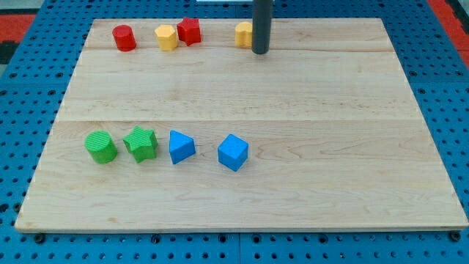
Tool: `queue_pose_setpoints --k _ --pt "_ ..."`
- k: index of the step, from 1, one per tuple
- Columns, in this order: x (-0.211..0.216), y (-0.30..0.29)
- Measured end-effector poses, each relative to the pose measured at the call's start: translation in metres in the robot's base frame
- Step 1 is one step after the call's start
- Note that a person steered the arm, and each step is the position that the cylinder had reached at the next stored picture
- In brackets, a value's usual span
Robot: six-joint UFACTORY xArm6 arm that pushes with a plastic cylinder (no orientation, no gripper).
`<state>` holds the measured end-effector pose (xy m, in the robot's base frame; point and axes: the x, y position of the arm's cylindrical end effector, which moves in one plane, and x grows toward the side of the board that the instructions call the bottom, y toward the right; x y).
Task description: Move the yellow heart above the blue cube
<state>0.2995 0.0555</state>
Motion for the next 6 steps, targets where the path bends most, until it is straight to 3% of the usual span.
queue_pose_setpoints --k 1,2,3,5,6 --pt "-0.045 0.077" --pt "-0.107 0.079" --pt "-0.107 0.057" --pt "-0.096 -0.070" --pt "-0.085 -0.051"
